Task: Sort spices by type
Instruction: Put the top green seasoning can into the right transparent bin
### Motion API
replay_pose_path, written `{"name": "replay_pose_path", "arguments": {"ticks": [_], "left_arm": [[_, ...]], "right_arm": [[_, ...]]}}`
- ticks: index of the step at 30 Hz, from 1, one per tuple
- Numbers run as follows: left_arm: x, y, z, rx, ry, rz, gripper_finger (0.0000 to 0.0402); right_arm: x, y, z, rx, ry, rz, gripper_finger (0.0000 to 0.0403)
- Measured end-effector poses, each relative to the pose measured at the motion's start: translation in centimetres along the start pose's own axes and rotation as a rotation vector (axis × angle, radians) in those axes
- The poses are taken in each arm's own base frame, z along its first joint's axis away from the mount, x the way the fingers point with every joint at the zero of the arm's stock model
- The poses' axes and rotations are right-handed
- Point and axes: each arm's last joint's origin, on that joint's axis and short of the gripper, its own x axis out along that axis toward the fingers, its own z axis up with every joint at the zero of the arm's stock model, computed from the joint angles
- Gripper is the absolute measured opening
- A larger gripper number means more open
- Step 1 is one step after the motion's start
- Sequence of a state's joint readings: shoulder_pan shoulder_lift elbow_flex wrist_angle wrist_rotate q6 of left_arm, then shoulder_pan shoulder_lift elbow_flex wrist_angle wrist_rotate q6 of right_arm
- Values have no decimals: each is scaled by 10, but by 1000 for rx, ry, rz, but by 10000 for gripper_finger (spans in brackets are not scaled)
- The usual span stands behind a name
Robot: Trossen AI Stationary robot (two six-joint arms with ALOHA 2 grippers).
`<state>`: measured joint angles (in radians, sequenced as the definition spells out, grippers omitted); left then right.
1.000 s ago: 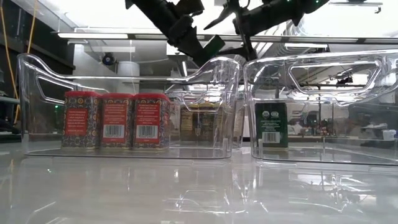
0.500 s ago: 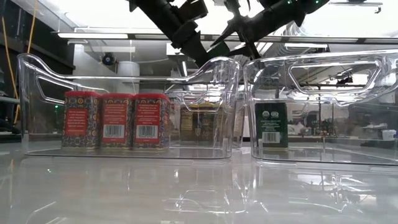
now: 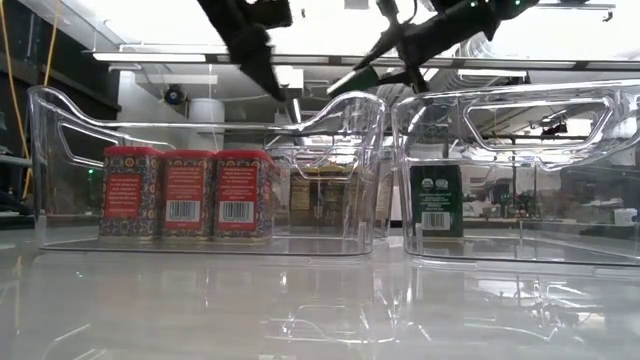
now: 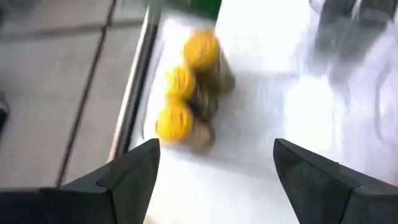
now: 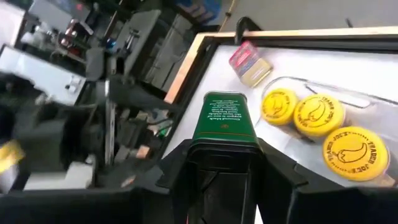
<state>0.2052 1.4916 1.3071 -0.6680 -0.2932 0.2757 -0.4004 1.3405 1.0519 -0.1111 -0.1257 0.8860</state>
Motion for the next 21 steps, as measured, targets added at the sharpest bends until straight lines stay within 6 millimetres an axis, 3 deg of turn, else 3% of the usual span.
{"name": "replay_pose_path", "arguments": {"ticks": [6,14,18,21], "left_arm": [[-17,23,-43,-214,99,27,301],[-34,28,-92,-543,-196,82,301],[-41,29,-101,-628,-273,104,301],[-46,33,-101,-642,-295,135,301]], "right_arm": [[-37,-1,2,-25,107,2,126],[-82,22,-68,-76,529,-46,126],[-80,34,-101,-142,675,-42,126],[-60,34,-117,-202,731,-84,126]]}}
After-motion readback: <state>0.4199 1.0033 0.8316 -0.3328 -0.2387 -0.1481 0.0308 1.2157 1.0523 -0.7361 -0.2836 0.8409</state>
